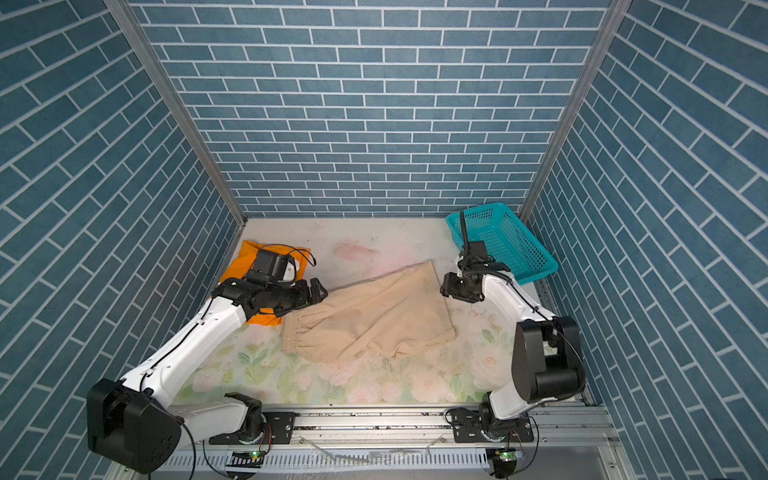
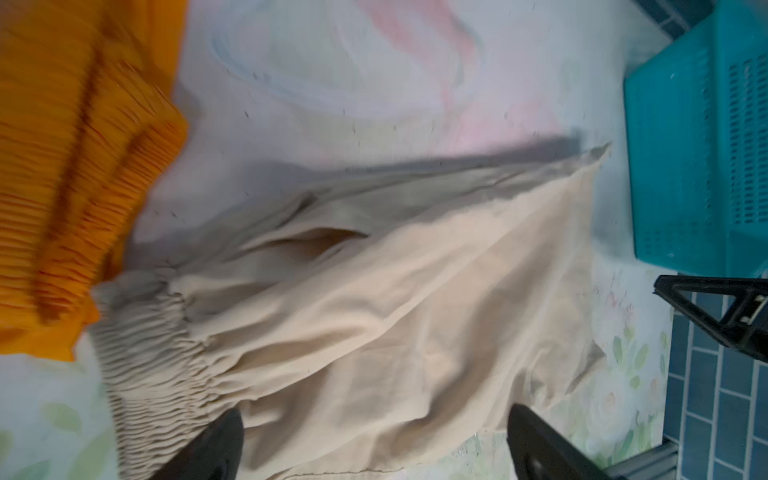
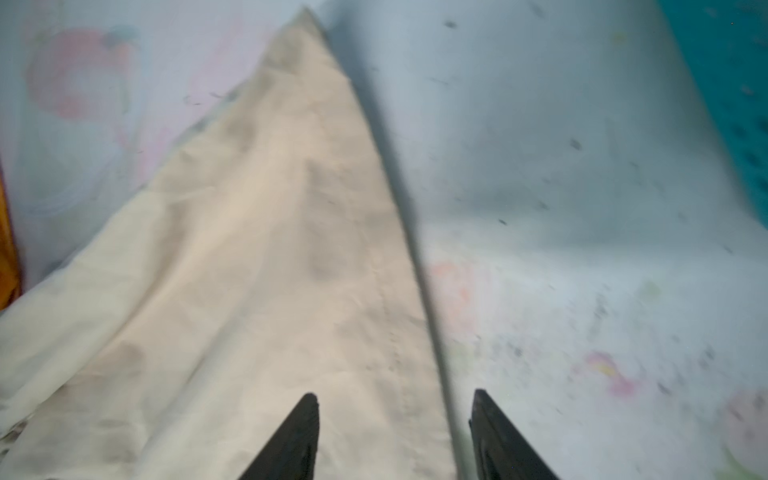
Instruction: Fold and stack the shorts
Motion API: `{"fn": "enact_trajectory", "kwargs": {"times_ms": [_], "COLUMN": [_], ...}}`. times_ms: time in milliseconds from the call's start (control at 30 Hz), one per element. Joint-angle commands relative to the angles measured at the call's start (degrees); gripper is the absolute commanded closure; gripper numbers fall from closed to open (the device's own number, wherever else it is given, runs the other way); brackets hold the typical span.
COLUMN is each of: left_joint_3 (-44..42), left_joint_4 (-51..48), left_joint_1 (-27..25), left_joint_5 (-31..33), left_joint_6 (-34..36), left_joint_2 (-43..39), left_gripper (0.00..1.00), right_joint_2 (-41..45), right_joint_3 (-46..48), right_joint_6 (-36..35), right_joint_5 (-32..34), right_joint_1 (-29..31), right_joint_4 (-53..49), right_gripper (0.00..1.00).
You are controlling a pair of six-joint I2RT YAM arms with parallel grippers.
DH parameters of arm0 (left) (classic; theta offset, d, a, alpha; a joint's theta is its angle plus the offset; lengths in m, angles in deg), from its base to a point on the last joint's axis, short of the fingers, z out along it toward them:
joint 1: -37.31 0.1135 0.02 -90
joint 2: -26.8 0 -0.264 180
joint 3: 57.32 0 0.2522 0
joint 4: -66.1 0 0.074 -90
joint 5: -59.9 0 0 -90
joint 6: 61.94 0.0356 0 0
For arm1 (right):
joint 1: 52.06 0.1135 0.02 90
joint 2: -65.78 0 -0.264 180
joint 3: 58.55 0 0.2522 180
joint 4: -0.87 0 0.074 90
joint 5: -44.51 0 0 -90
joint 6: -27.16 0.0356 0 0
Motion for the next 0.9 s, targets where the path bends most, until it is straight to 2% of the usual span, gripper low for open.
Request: {"fn": "enact_trajectory", "kwargs": {"times_ms": [0,267,333,400,467,567,733,867], "left_joint_3": [-6.4,-16.6,-20.0,-22.8,-24.7,-25.2,-23.5,-21.5], "left_joint_4": [7.5,12.9,14.2,16.9,19.1,21.6,24.1,21.9], "left_joint_1": [-0.4,0.4,2.3,5.0,7.3,7.8,7.8,7.8], "left_joint_5": [-1.2,7.7,8.0,5.2,3.1,1.1,-3.0,-3.2], "left_joint_6": [-3.1,-2.6,-3.4,-3.3,-3.4,-2.5,-2.5,-0.8], "left_joint_2": [1.4,0.0,-0.3,-0.2,0.2,1.3,4.3,4.4], "left_gripper": [0.00,0.00,0.00,0.00,0.00,0.00,0.00,0.00], "right_joint_2": [5.3,21.7,24.6,26.1,26.3,25.1,21.5,20.1], "right_joint_3": [7.3,24.6,27.7,29.5,30.8,32.7,33.9,35.2], "right_joint_6": [7.0,25.1,28.2,29.6,31.0,33.3,35.0,35.5], "right_joint_5": [0.8,-3.9,-3.6,-3.1,-3.5,-4.2,-1.9,1.8], "right_joint_1": [-0.1,0.0,0.1,0.3,0.6,1.6,5.7,7.3], "right_joint_4": [-4.7,6.6,8.0,9.1,11.4,16.0,22.8,24.9], "right_gripper": [0.38,0.37,0.37,0.37,0.37,0.37,0.37,0.39]}}
